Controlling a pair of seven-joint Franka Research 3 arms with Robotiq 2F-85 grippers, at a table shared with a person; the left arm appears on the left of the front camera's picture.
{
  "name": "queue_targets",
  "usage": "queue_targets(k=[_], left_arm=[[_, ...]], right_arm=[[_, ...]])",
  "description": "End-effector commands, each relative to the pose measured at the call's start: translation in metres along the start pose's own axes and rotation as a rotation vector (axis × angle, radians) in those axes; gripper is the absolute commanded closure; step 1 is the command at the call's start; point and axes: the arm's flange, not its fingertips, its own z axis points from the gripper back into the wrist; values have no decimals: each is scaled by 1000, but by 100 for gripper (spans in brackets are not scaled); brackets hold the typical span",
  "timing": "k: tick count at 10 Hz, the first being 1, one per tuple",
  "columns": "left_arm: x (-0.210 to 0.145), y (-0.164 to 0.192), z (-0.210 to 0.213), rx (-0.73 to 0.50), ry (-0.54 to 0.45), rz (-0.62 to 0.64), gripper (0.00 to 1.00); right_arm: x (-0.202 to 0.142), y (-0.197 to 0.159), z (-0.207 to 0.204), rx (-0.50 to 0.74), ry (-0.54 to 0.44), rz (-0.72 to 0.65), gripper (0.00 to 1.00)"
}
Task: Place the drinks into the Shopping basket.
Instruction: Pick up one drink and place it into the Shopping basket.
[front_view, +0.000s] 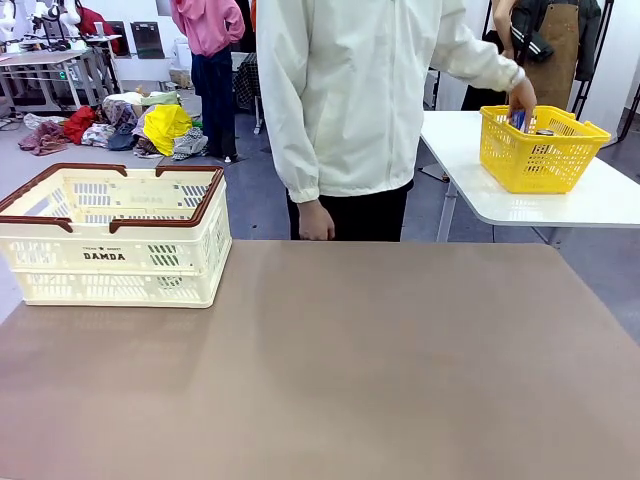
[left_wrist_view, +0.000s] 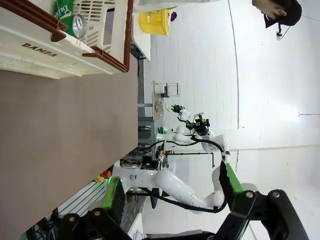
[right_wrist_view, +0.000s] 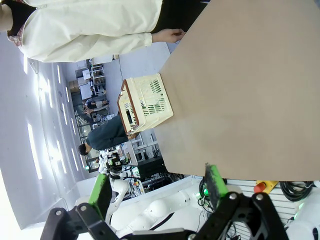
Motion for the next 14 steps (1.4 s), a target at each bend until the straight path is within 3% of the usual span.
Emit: queue_targets(k=[1, 14], left_arm=[[-4, 1, 0, -9, 1, -10, 0], [-4, 1, 0, -9, 1, -10, 0]], right_arm=[[1, 5, 2, 7, 2, -10, 0], [1, 5, 2, 7, 2, -10, 0]])
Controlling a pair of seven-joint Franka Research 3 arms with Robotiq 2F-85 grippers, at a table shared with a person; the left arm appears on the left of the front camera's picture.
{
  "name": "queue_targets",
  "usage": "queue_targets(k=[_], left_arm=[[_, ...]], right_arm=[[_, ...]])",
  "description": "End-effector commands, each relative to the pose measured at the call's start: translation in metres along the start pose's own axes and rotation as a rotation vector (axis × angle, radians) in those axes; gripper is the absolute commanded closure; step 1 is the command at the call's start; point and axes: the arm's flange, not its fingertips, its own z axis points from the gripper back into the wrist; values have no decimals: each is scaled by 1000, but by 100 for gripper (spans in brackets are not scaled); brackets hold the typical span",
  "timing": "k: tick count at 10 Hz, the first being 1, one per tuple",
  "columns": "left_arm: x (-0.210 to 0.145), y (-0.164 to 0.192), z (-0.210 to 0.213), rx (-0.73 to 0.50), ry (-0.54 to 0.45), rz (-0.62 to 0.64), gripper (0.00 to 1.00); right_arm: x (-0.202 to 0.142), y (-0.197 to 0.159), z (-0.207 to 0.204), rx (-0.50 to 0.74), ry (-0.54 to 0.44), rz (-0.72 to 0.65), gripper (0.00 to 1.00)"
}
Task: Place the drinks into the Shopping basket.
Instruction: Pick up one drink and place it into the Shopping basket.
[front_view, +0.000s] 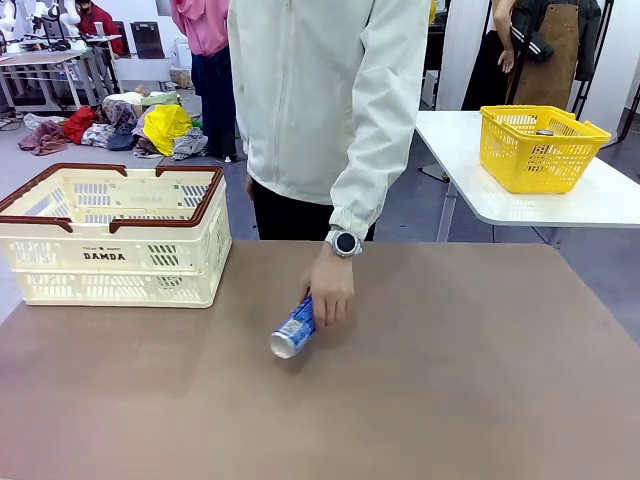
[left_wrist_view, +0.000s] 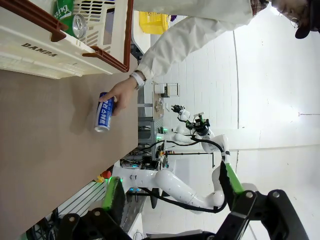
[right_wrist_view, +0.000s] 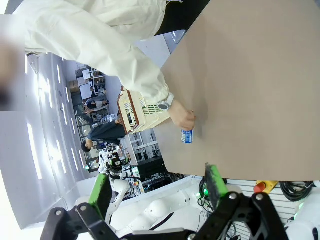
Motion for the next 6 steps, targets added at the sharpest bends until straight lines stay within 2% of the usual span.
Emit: queue_targets(k=[1, 6], left_arm=[[-4, 1, 0, -9, 1, -10, 0], [-4, 1, 0, -9, 1, -10, 0]], right_arm=[[1, 5, 2, 7, 2, -10, 0], [1, 5, 2, 7, 2, -10, 0]])
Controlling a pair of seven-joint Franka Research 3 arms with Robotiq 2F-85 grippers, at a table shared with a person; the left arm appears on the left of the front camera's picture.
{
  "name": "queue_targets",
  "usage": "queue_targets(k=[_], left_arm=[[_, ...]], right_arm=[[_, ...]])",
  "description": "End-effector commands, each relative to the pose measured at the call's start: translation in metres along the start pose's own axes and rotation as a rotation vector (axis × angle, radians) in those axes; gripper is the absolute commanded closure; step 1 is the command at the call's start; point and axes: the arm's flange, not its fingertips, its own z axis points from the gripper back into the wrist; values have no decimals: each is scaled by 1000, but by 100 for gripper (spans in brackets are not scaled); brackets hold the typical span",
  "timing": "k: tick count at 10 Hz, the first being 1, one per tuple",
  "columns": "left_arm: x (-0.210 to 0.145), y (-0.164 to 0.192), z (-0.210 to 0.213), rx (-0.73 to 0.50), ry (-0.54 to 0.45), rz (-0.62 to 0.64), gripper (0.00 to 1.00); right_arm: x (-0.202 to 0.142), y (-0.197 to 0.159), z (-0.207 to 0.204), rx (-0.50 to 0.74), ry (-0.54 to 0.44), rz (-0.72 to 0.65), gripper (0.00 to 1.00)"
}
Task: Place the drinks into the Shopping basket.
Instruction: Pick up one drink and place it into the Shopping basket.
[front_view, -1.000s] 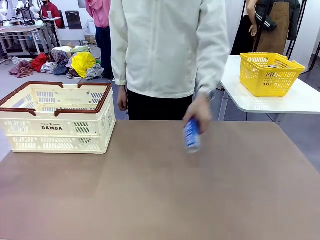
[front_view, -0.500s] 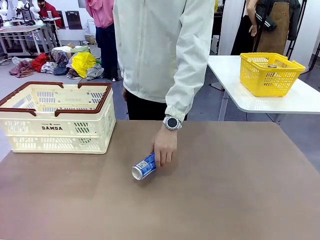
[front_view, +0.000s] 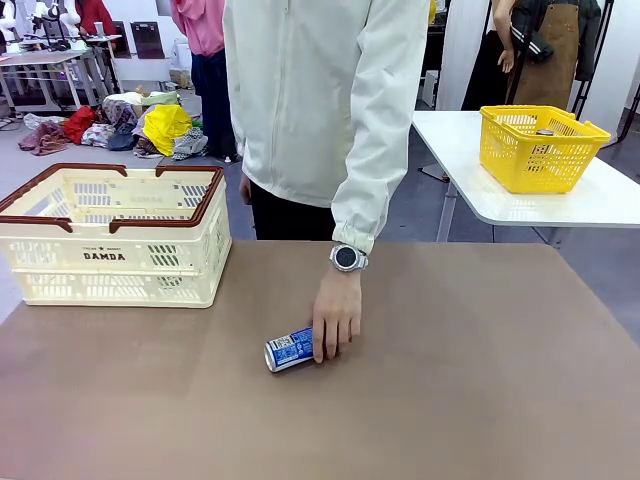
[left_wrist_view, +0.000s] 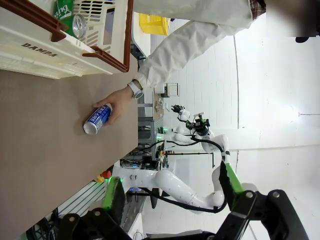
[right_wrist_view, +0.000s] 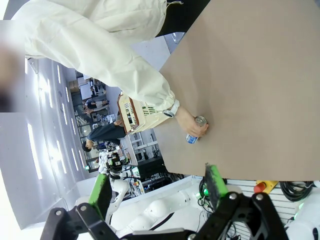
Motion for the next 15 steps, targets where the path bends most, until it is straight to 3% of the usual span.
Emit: queue_targets(k=[1, 13, 15], left_arm=[[-4, 1, 0, -9, 1, -10, 0], [-4, 1, 0, -9, 1, -10, 0], [4, -12, -17, 63, 38, -42, 0]], right_arm=[[1, 5, 2, 7, 2, -10, 0], [1, 5, 2, 7, 2, -10, 0], [1, 5, 2, 7, 2, -10, 0]])
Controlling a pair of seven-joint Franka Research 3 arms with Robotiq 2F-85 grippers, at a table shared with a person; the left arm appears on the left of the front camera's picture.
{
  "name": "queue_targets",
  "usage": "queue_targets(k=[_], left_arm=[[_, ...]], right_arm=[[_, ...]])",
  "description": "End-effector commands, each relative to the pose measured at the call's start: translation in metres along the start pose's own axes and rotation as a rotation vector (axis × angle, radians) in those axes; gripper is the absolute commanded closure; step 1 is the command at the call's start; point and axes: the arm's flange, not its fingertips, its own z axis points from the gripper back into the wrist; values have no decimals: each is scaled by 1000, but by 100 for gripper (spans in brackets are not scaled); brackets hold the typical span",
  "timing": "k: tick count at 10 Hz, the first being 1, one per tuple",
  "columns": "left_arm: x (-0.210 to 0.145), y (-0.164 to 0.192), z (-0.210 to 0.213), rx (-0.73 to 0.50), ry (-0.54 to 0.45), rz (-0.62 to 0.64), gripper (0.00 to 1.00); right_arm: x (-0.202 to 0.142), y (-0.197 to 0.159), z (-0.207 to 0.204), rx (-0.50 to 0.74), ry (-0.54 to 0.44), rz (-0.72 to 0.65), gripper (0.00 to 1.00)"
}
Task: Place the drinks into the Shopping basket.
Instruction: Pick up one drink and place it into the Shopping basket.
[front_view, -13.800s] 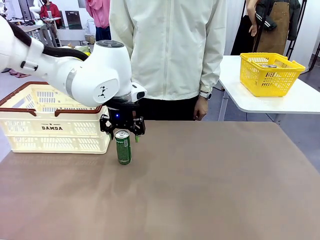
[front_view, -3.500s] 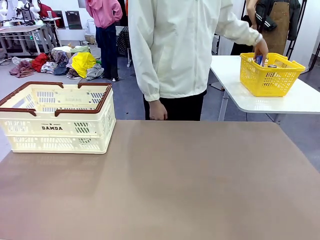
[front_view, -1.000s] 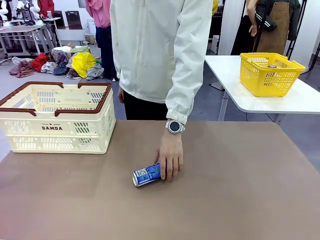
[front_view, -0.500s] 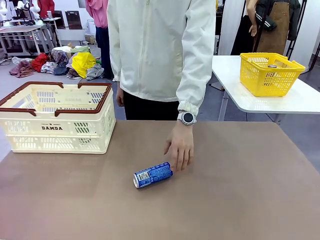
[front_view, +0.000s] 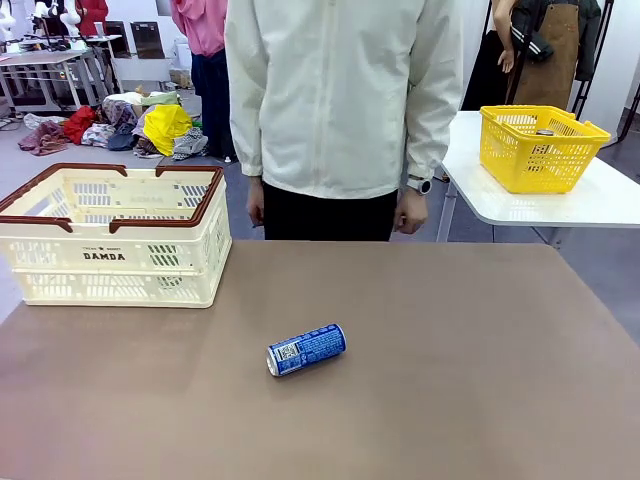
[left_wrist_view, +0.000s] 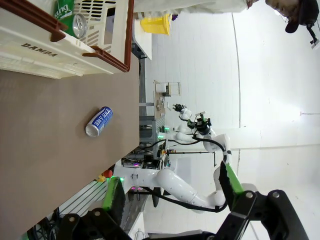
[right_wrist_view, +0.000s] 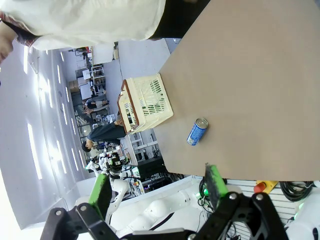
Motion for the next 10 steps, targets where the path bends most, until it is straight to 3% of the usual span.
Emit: queue_targets(k=[1, 3, 5, 8, 9, 10], left_arm=[[5, -20, -40, 124, 110, -74, 0], [6, -38, -125, 291, 325, -103, 0], [-17, -38, -227, 502, 485, -61, 0], [-69, -18, -346, 818, 505, -187, 0], [-72, -14, -357, 814, 533, -192, 0], [-66, -25, -337, 714, 531, -147, 0]], right_arm=[[1, 5, 2, 7, 2, -10, 0], [1, 5, 2, 7, 2, -10, 0], [1, 5, 2, 7, 2, -10, 0], [1, 5, 2, 7, 2, -10, 0], [1, 5, 2, 7, 2, -10, 0], [1, 5, 2, 7, 2, -10, 0]])
